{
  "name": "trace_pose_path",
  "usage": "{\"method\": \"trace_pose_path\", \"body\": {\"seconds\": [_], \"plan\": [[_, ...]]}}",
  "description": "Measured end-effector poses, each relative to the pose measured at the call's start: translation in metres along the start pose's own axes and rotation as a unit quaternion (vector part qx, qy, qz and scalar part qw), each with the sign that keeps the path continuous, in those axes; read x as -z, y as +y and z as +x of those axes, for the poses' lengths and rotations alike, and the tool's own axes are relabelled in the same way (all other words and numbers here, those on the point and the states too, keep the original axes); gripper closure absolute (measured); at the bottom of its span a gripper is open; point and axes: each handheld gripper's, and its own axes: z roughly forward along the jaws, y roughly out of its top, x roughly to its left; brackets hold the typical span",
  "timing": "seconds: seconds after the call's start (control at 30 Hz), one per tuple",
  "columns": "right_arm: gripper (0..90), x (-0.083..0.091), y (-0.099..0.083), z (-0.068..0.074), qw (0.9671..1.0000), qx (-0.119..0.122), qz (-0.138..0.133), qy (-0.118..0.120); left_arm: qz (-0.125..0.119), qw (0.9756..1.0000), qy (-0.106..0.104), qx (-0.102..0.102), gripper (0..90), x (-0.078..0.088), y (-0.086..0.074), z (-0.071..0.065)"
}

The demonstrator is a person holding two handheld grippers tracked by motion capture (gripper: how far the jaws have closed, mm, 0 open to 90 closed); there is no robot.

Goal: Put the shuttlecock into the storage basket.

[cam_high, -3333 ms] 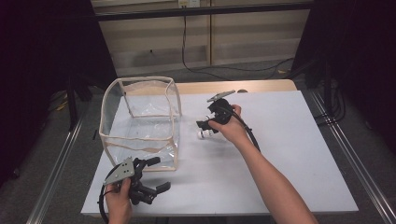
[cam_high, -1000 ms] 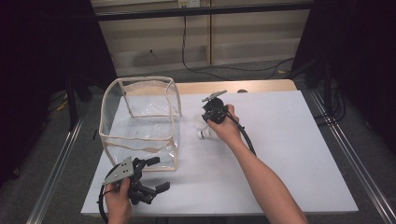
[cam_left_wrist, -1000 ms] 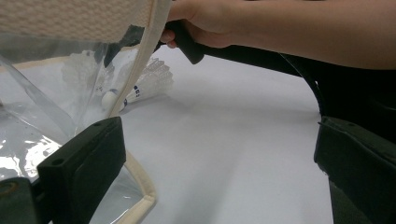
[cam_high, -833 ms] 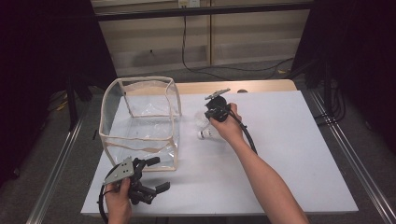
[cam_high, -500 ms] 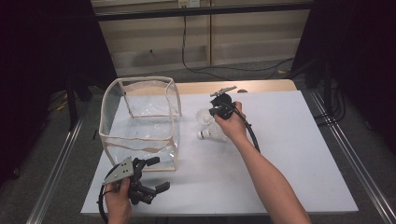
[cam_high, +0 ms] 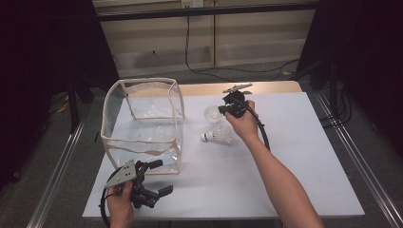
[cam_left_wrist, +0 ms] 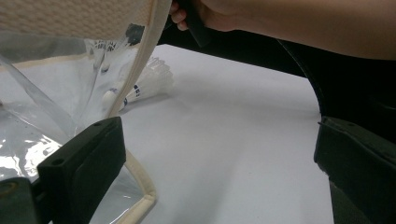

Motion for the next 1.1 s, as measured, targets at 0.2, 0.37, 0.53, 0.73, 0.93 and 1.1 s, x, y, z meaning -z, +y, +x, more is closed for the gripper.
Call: {"method": "trace_pose_path", "body": {"seconds": [0.2, 0.37, 0.53, 0.73, 0.93, 1.1], "plan": [[90.0, 0.013, 0.0, -0.011, 0.9999, -0.012, -0.006, 0.003, 0.003, 1.0, 0.0, -0.003, 2.3, -0.001, 0.0, 0.0], [90.0, 0.022, 0.0, -0.017, 0.9998, -0.016, -0.01, 0.005, 0.002, 1.0, 0.0, -0.002, 2.3, -0.001, 0.0, 0.0], [90.0, 0.031, 0.0, -0.02, 0.9998, -0.017, -0.009, 0.007, 0.003, 1.0, 0.0, -0.003, 2.3, -0.001, 0.0, 0.0], [90.0, 0.04, -0.001, -0.022, 0.9998, -0.014, -0.011, 0.009, -0.001, 1.0, 0.0, -0.001, 2.3, -0.001, 0.001, 0.0], [90.0, 0.049, -0.004, -0.025, 0.9998, -0.014, -0.012, 0.01, -0.002, 1.0, -0.001, -0.001, 2.3, -0.001, 0.001, 0.0], [90.0, 0.056, -0.007, -0.028, 0.9998, -0.012, -0.012, 0.011, 0.001, 1.0, -0.002, -0.005, 2.3, -0.001, 0.001, 0.0]]}}
